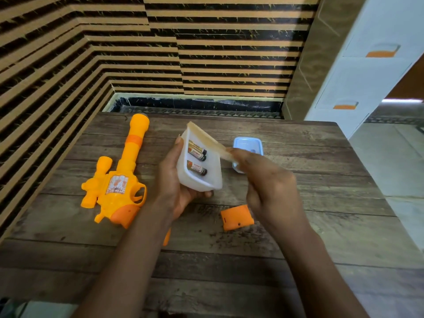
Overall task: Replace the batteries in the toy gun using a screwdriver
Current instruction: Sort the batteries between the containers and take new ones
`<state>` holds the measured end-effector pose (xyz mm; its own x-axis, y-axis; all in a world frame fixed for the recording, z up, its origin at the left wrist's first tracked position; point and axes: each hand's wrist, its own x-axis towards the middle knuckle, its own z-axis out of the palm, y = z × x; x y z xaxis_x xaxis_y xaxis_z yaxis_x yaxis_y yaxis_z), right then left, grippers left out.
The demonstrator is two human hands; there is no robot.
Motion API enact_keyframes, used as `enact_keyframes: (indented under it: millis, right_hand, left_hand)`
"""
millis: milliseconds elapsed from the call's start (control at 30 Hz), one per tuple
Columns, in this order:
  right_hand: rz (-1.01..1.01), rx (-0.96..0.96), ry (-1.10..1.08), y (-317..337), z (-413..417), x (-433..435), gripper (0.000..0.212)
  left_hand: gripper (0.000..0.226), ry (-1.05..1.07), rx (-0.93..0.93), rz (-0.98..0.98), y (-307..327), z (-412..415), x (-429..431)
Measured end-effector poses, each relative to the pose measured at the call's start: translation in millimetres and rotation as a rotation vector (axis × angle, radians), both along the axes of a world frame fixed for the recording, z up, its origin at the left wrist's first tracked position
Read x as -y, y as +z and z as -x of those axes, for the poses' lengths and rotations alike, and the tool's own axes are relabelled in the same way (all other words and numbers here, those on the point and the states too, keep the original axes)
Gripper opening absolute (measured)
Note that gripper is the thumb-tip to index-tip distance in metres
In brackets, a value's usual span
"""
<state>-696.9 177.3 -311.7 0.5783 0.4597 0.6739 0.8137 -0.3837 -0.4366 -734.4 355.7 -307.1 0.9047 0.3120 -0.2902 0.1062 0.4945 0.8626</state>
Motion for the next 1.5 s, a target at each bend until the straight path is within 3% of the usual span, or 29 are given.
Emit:
enact_keyframes:
  millis: [200, 333, 467, 667, 900, 1033, 1133, 1200, 1267, 1367, 1433, 1500]
  right_hand:
    - [-0.057, 0.062, -0.191, -6, -3, 7, 0.031]
    - [-0.253, 0.061, -0.383, -10, -13, 21, 0.023]
    - [-0.390, 0.023, -0.543, -16, -23, 39, 0.019]
    - [-0.223, 0.003, -0.613, -37, -45, 61, 0.037]
    - [0.094, -0.381, -0.522, -49, -58, 67, 0.039]
    - [0.084, -0.446, -0.524, -36, -50, 62, 0.044]
    - [-0.117, -0.514, -0.506, -23, -42, 56, 0.052]
    - [-0.348, -0.624, -0.468, -18, -33, 44, 0.039]
    - [-0.675, -0.857, -0.322, -10, -22, 32, 0.026]
    - [-1.136, -1.219, -0.121, 8, -7, 23, 0.032]
    - [-1.282, -1.334, -0.113, 14, -2, 25, 0.034]
    - [-1.398, -1.381, -0.152, 14, -1, 32, 0.035]
  left_hand:
    - [0.059, -0.102, -0.039, -0.005, -3, 1, 7]
    - [0.067, -0.197, -0.056, 0.065, -5, 2, 12]
    - [0.060, -0.186, -0.051, 0.101, -4, 2, 18]
    - [0.054, -0.168, -0.028, 0.091, -6, -2, 27]
    - [0.057, -0.172, -0.030, 0.108, -7, -5, 33]
    - [0.061, -0.176, 0.003, 0.111, -2, -5, 40]
    - [0.063, -0.149, 0.015, 0.098, 3, -5, 49]
    - [0.055, -0.146, 0.003, 0.042, 8, -8, 56]
    - [0.047, -0.111, -0.021, -0.091, 13, -14, 71]
    - [0.046, -0.009, 0.020, -0.549, 16, -21, 101]
    - [0.048, 0.022, 0.069, -0.951, 13, -20, 121]
    - [0.056, 0.012, 0.070, -1.106, 12, -19, 136]
